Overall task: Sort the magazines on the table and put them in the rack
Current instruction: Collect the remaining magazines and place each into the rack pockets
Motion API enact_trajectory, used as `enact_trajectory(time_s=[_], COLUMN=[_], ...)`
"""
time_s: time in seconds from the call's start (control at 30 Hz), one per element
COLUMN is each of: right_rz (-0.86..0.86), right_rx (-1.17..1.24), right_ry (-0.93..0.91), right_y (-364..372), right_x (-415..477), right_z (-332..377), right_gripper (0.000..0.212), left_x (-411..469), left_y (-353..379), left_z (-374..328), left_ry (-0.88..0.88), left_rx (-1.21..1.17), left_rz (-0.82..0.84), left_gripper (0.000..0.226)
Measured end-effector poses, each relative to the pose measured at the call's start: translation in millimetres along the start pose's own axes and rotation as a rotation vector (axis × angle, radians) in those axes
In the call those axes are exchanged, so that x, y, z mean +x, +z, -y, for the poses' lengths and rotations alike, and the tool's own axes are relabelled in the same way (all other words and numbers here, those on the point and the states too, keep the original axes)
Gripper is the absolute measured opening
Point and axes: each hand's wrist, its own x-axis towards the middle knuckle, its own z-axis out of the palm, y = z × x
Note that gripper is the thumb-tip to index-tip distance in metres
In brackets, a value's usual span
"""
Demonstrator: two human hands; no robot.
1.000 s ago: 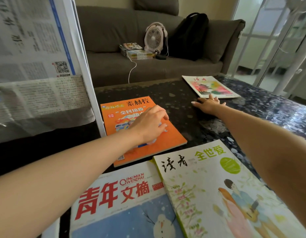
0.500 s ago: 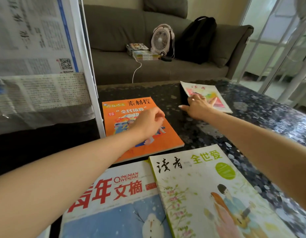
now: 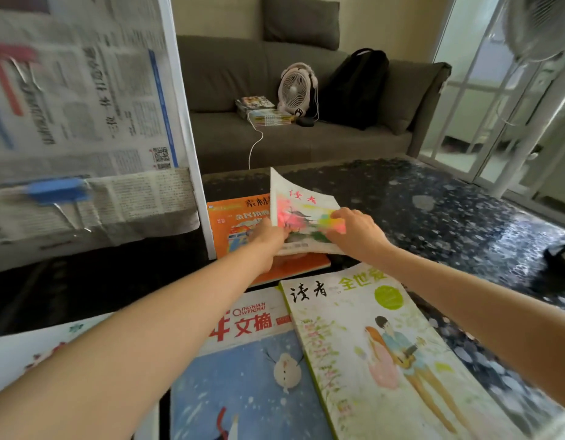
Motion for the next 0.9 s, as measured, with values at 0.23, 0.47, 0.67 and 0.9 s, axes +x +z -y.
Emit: enact_trajectory(time_s=[0.23,0.47,0.67,0.9], right_rz=[0.053,0.025,0.084,0.263], right_rx=[0.781,1.001,1.017,0.993], right_ry=[0.309,0.188,0.224,0.218], right_y=[-12,-30,-11,26], right_x=[-10,-72,-129,-198], right_z=[5,50,84,122], right_gripper=[0.036,0.017,0.01,0.014], left_x=[-54,-121,-189,-263], left_y=[-50,-91,-129,-172], left_z=[10,19,41,95], left_ry=[0.126,0.195,0.23,0.08], left_rx=[-0.223,-0.095,0.086,0.153], left_rz=[-0.038,-0.21,-0.313,-0.397], left_gripper=[0.044,0.033,0.025,0.029])
